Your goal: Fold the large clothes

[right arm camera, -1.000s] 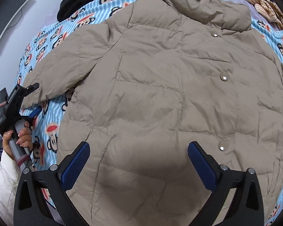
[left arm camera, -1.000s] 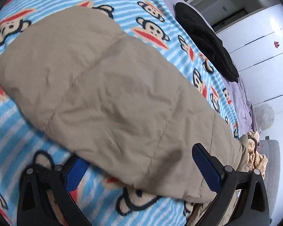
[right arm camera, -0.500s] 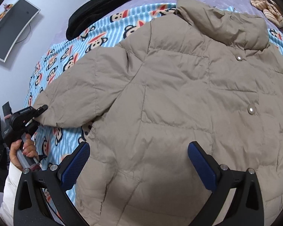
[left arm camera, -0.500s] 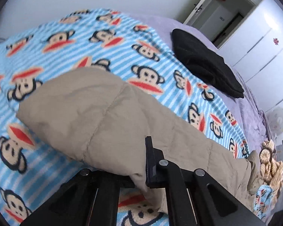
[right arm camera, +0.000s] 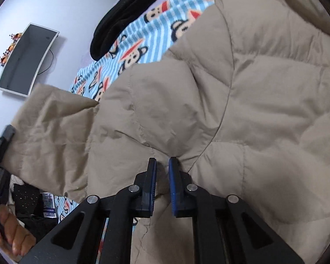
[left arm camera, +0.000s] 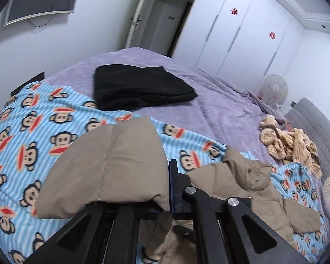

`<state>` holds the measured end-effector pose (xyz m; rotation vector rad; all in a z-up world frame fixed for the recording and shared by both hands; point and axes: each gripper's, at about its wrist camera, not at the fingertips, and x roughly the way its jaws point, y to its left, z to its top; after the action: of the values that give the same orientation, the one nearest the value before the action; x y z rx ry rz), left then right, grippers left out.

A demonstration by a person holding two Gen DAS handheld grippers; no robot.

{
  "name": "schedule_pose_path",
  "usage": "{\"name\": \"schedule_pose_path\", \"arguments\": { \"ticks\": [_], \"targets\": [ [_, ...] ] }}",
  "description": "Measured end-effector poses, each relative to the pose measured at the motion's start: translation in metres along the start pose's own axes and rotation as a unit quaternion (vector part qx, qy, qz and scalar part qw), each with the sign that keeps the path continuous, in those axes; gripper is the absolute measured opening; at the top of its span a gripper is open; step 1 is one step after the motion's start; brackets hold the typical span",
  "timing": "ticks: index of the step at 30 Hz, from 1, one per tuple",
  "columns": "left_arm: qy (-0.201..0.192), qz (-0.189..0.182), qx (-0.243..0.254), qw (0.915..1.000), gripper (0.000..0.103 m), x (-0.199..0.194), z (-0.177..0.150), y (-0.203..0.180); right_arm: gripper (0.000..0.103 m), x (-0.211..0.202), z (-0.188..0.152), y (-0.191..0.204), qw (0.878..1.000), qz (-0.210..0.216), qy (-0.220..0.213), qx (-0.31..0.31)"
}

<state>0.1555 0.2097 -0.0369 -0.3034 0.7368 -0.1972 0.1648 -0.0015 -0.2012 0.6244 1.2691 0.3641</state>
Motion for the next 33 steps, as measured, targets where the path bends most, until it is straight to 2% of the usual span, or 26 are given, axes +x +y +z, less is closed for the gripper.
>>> {"name": "schedule_pose_path", "arguments": {
  "ticks": [2, 5, 7, 9, 12, 14, 18, 20, 22, 24, 25, 26, 28, 29, 31, 32, 33],
  "targets": [
    [0.012, -0.034, 0.022, 0.9991, 0.007, 0.013, -0.002, -0.036, 0.012, 0.010, -0.002, -0.007, 1.000, 0.009, 0.011, 0.013],
    [0.031, -0.083, 0.050, 0.9948, 0.007, 0.033, -0.012, -0.089, 0.012, 0.005, -0.001, -0.013, 0.999, 0.039, 0.030, 0.021],
    [0.050, -0.115, 0.078, 0.9891, 0.007, 0.047, -0.023, -0.129, 0.012, -0.014, -0.003, -0.021, 0.998, 0.040, 0.034, 0.018],
    [0.070, -0.133, 0.112, 0.9822, 0.007, 0.064, -0.042, -0.165, 0.012, -0.043, -0.009, -0.036, 0.999, 0.031, 0.020, 0.020],
    [0.113, -0.124, 0.174, 0.9703, 0.007, 0.099, -0.079, -0.213, 0.012, -0.094, -0.020, -0.072, 0.999, -0.023, -0.017, 0.043],
    [0.158, -0.109, 0.202, 0.9603, 0.008, 0.124, -0.108, -0.234, 0.012, -0.124, -0.028, -0.096, 0.996, -0.059, -0.041, 0.059],
    [0.197, -0.057, 0.258, 0.9442, 0.008, 0.147, -0.160, -0.245, 0.012, -0.164, -0.040, -0.139, 0.988, -0.098, -0.071, 0.094],
    [0.199, -0.040, 0.272, 0.9407, 0.008, 0.145, -0.170, -0.243, 0.012, -0.171, -0.044, -0.155, 0.986, -0.104, -0.074, 0.109],
    [0.195, -0.036, 0.279, 0.9396, 0.023, 0.136, -0.171, -0.241, 0.012, -0.172, -0.045, -0.167, 0.985, -0.092, -0.075, 0.123],
    [0.187, -0.043, 0.272, 0.9431, 0.085, 0.124, -0.168, -0.240, 0.012, -0.169, -0.045, -0.172, 0.986, -0.080, -0.073, 0.128],
    [0.170, -0.037, 0.271, 0.9467, 0.094, 0.115, -0.165, -0.238, 0.012, -0.169, -0.043, -0.173, 0.986, -0.076, -0.073, 0.128],
    [0.158, -0.035, 0.273, 0.9483, 0.097, 0.108, -0.162, -0.236, 0.012, -0.170, -0.045, -0.177, 0.986, -0.075, -0.072, 0.127],
    [0.157, -0.035, 0.280, 0.9465, 0.097, 0.099, -0.156, -0.234, 0.013, -0.167, -0.041, -0.175, 0.987, -0.077, -0.069, 0.123],
    [0.157, -0.033, 0.277, 0.9474, 0.097, 0.093, -0.152, -0.230, 0.013, -0.180, -0.054, -0.178, 0.987, -0.079, -0.069, 0.118],
    [0.148, -0.034, 0.261, 0.9532, 0.097, 0.080, -0.138, -0.216, 0.014, -0.185, -0.052, -0.171, 0.988, -0.090, -0.069, 0.103],
    [0.144, -0.030, 0.251, 0.9568, 0.097, 0.076, -0.130, -0.207, 0.021, -0.188, -0.050, -0.164, 0.988, -0.097, -0.069, 0.093],
    [0.142, -0.024, 0.234, 0.9616, 0.097, 0.073, -0.120, -0.194, 0.045, -0.190, -0.047, -0.157, 0.989, -0.107, -0.071, 0.078]
  ]
}}
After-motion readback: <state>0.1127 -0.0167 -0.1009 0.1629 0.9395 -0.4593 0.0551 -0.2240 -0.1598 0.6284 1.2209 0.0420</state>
